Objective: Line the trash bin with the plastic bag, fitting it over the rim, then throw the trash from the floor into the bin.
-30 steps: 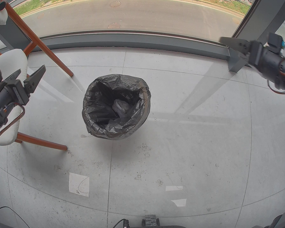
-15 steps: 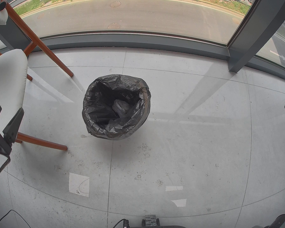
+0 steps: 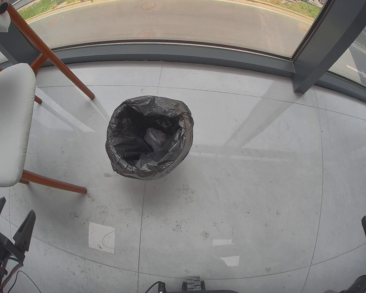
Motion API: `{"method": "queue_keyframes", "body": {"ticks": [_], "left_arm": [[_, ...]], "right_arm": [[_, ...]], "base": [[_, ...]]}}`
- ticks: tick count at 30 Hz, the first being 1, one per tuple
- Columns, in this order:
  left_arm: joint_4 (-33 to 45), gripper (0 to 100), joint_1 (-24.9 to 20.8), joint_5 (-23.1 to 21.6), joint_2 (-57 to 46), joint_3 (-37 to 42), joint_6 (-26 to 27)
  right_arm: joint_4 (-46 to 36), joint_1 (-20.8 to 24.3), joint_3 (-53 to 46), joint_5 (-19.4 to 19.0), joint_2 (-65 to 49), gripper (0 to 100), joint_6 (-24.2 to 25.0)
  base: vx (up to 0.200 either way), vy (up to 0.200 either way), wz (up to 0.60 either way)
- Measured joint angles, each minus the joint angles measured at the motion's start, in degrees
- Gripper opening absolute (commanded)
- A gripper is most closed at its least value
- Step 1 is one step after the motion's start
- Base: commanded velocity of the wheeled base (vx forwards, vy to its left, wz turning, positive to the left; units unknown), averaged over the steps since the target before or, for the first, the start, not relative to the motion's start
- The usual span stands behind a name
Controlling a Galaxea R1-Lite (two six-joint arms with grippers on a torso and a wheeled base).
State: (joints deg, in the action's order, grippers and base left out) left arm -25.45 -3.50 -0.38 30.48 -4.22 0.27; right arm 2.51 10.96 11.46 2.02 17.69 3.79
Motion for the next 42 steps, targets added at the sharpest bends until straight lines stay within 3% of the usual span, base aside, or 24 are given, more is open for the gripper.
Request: {"method": "queue_keyframes", "body": {"ticks": [6, 15, 20, 24, 32, 42], "left_arm": [[14.19, 100, -0.02, -0.02, -12.57, 0.61, 0.27], [26.16, 100, 0.0, 0.69, -24.17, 3.04, 0.68], [26.23, 100, -0.09, 0.38, -25.6, 3.17, 1.15], [26.23, 100, -0.57, -0.82, -26.08, 3.21, 2.95], [25.78, 100, -2.32, -1.54, -26.34, 3.21, 3.61], [25.45, 100, -3.02, -2.35, -26.34, 3.21, 4.71]], "right_arm": [[-4.5, -0.99, -1.95, 0.93, -6.23, 100, -0.27], [-0.46, -1.89, -9.78, 8.48, -10.83, 100, 4.39], [-0.62, -2.01, -10.34, 4.64, -11.63, 100, -0.02], [-1.91, -2.8, -10.42, 3.55, -11.91, 100, -0.76], [-3.02, -10.54, -10.3, 2.05, -13.68, 100, -0.73], [-2.8, -10.75, -10.45, -3.39, -16.54, 100, -5.75]], "base": [[0.0, 0.0, 0.0], [0.0, 0.0, 0.0], [0.0, 0.0, 0.0], [0.0, 0.0, 0.0], [0.0, 0.0, 0.0], [0.0, 0.0, 0.0]]}}
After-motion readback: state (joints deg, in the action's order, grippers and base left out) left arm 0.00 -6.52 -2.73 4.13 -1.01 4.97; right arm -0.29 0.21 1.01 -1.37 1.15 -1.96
